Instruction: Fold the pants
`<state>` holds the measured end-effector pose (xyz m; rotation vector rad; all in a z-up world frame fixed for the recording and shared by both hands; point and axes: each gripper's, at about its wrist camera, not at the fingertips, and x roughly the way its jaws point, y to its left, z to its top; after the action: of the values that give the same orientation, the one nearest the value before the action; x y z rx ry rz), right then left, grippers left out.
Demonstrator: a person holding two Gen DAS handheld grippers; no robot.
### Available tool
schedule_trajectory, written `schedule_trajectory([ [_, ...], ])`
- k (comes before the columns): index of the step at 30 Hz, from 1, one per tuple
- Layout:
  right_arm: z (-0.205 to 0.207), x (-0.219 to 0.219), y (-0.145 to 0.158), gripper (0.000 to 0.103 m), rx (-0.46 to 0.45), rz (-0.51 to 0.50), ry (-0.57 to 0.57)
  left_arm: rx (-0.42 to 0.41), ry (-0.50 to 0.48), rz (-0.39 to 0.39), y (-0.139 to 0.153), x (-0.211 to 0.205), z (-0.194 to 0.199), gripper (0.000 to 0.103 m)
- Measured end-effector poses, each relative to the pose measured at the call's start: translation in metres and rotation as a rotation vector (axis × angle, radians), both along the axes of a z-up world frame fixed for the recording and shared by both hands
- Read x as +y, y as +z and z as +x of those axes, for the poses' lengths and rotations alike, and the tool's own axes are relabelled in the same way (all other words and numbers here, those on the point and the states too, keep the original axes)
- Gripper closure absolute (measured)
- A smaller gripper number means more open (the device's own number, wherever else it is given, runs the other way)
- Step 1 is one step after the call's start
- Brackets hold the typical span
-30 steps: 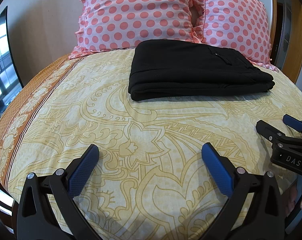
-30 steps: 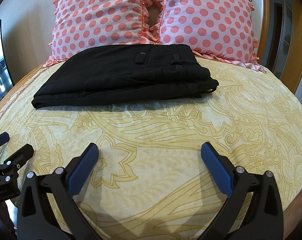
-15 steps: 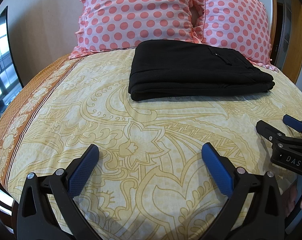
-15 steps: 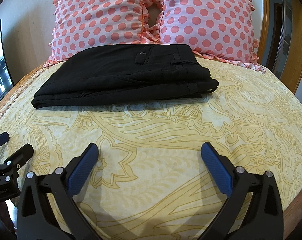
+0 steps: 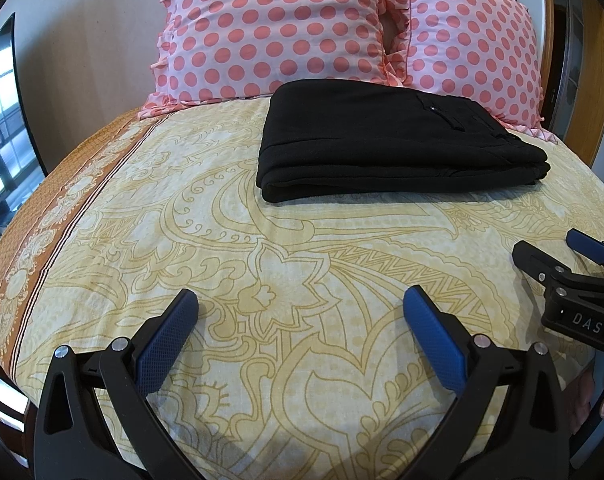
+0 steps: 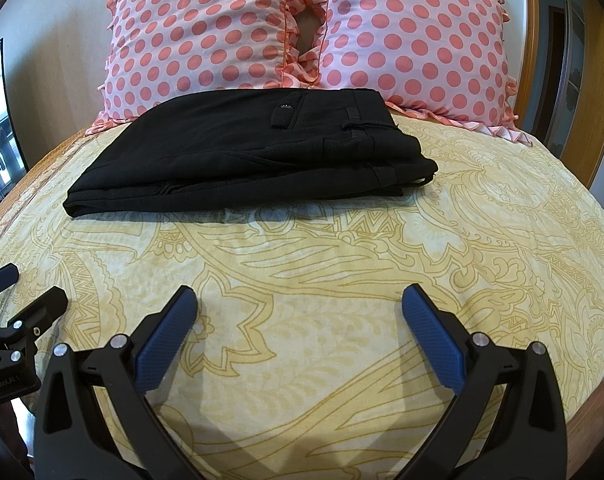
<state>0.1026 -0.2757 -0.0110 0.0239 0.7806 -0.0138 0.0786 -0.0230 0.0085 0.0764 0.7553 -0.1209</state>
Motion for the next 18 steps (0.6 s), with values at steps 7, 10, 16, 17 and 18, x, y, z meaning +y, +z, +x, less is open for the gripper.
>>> schedule_trajectory([
  [7,0.0000,0.0001,0.0000,0.002,-0.001,0.000,0.000,0.000,0.001,-0.001,0.0004,0.0000,0.0002,0.001],
  [10,-0.0001,0.0004,-0.0002,0.002,-0.001,0.000,0.000,0.001,0.002,-0.001,0.0007,-0.0001,0.0005,0.001],
  [16,-0.0005,0.0006,-0.0004,0.002,-0.003,0.000,0.000,-0.004,0.002,-0.002,0.0010,-0.0005,0.0004,0.001],
  [17,-0.0005,0.0006,-0.0005,0.002,-0.005,-0.001,0.002,-0.005,0.002,-0.002,0.0011,-0.0001,0.0009,0.001],
  [18,-0.0002,0.0004,-0.0005,0.002,-0.005,-0.001,0.002,-0.004,0.003,-0.002,0.0009,-0.0006,0.0006,0.001],
])
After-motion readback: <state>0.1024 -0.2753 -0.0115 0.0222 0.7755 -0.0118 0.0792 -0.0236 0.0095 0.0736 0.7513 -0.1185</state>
